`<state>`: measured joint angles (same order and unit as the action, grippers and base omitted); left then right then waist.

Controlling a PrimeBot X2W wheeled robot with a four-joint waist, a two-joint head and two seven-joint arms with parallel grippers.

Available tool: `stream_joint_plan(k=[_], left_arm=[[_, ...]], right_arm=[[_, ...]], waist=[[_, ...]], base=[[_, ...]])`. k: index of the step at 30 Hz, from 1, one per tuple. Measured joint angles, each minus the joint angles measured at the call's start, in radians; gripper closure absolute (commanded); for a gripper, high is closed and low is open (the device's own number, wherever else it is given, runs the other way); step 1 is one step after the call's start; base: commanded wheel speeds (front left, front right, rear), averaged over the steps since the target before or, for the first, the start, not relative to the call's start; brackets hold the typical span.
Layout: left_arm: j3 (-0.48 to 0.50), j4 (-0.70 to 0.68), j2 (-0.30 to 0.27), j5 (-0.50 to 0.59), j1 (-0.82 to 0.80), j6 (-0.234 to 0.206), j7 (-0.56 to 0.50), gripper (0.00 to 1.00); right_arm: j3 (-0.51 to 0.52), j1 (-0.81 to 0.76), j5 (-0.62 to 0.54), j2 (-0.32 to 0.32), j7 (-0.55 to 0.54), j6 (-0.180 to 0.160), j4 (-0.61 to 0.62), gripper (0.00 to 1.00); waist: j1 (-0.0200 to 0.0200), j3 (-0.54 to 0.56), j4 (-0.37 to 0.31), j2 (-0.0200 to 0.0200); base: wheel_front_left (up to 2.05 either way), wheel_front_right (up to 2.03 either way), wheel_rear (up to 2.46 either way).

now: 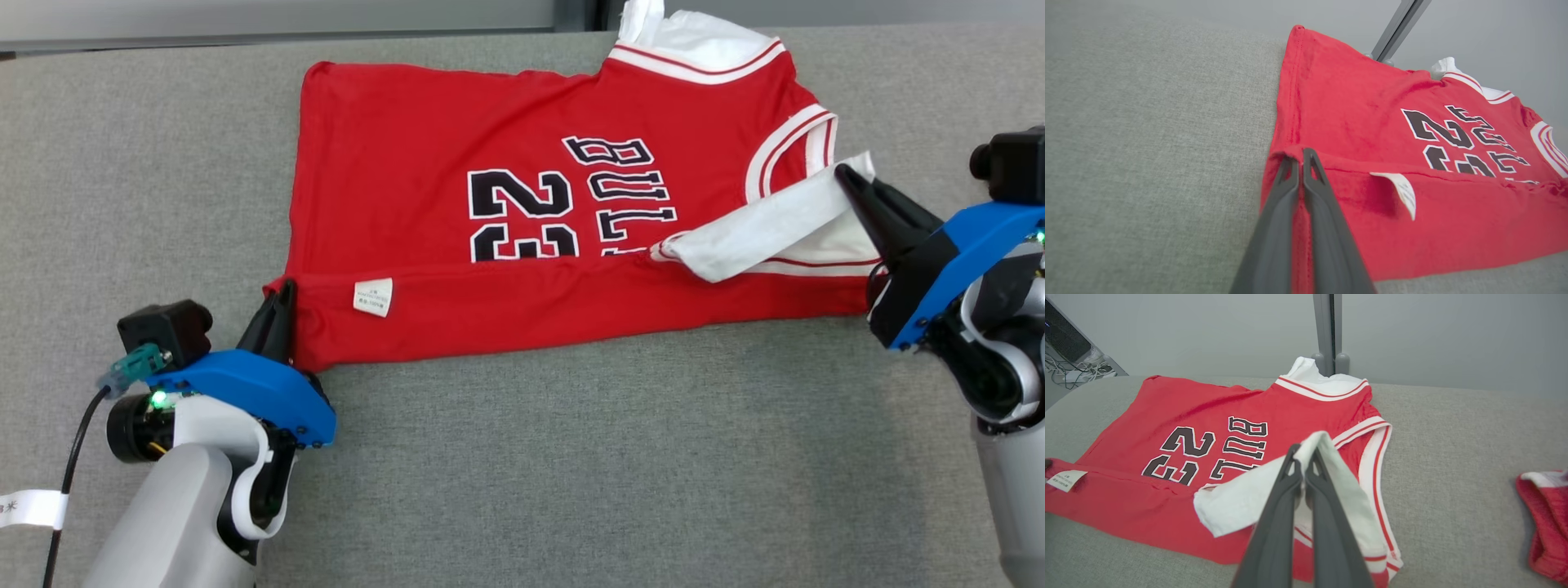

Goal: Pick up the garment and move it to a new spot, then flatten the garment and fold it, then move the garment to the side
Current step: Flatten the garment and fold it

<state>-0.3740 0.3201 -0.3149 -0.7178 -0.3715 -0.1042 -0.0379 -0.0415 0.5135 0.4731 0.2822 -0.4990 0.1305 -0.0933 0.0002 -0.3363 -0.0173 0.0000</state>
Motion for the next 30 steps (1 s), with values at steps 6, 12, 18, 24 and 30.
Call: stream_joint_plan(k=[6,12,18,24,30], left_arm=[[-0.011,0.033,0.001,0.020,-0.050,0.018,0.032,1.00],[-0.024,0.062,0.003,0.023,-0.067,0.037,0.040,0.56],[-0.029,0.087,0.010,0.037,-0.086,0.043,0.086,0.00],[-0.035,0.124,0.011,0.044,-0.080,0.052,0.117,0.00],[-0.067,0.136,0.008,0.061,-0.013,0.069,0.163,0.00]], right_arm=[[-0.014,0.044,0.012,0.021,0.048,0.000,-0.072,1.00],[-0.071,0.088,0.040,0.029,0.088,0.000,-0.118,0.94],[-0.094,0.134,0.040,0.034,0.207,0.000,-0.151,0.00],[-0.120,0.142,0.059,0.045,0.304,0.000,-0.190,0.00],[-0.087,0.054,0.059,0.069,0.260,0.000,-0.243,0.00]], waist=[[0.0000,-0.028,0.013,0.0000],[-0.0001,-0.041,0.015,0.0000],[0.0000,-0.029,0.026,0.0000],[-0.0002,0.020,0.037,0.0000],[-0.0003,0.090,0.043,0.0000]], base=[[0.00,0.00,0.00],[0.00,0.00,0.00],[0.00,0.00,0.00],[0.00,0.00,0.00],[0.00,0.00,0.00]])
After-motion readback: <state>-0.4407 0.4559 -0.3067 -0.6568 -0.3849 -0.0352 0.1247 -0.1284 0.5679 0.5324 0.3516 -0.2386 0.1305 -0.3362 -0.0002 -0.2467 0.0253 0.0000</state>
